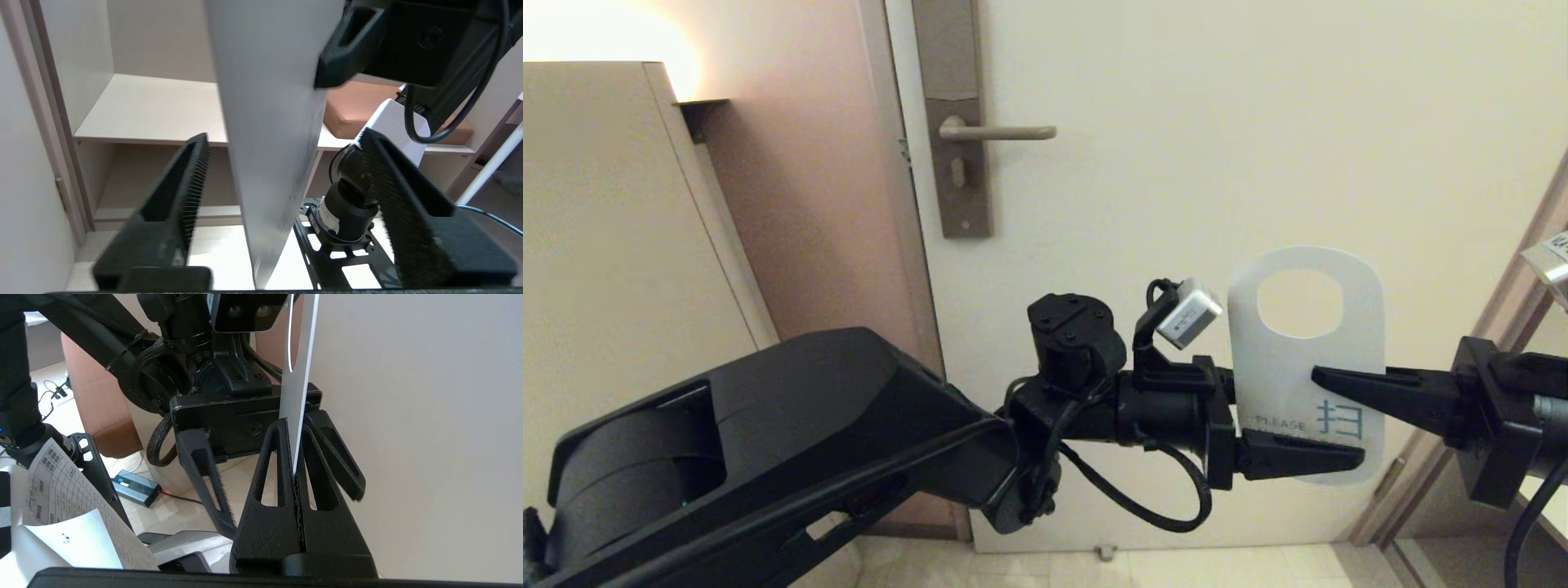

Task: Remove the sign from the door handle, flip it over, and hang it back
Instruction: Hand it to the other hand

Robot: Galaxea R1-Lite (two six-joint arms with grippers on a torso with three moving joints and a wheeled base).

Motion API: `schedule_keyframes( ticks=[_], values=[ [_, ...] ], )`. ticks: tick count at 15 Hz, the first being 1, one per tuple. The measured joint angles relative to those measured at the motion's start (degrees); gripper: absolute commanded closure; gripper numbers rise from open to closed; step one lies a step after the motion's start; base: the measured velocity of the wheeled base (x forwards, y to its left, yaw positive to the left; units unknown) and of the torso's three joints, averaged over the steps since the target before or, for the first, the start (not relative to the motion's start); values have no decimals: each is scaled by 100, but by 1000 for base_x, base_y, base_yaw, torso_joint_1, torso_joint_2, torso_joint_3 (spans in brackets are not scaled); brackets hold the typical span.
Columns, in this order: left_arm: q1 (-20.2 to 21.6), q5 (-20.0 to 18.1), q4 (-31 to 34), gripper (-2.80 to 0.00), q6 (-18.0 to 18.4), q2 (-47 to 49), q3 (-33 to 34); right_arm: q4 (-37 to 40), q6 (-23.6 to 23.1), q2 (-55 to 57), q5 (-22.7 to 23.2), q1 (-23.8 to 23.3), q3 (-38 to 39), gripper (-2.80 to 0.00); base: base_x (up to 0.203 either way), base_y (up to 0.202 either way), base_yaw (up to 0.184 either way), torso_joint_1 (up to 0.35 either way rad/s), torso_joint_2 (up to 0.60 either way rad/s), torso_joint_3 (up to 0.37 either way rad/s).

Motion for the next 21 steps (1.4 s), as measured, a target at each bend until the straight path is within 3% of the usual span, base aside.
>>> schedule_keyframes(
  ticks=[9, 15, 19, 21],
  values=[
    [326, 50, -480, -280, 49, -189, 674, 0, 0, -44, -10, -52, 13, 0, 0, 0, 0, 0, 0, 0],
    [528, 548, -586, -280, 253, -463, 969, 1, -9, -46, -29, -336, 4, 0, 0, 0, 0, 0, 0, 0],
    [679, 747, -555, -280, 699, -648, 1277, 0, -15, -52, -45, -621, 31, 0, 0, 0, 0, 0, 0, 0],
    [805, 1032, -522, -280, 1009, -737, 1432, -2, -17, -52, -48, -762, 42, 0, 0, 0, 0, 0, 0, 0]
  ],
)
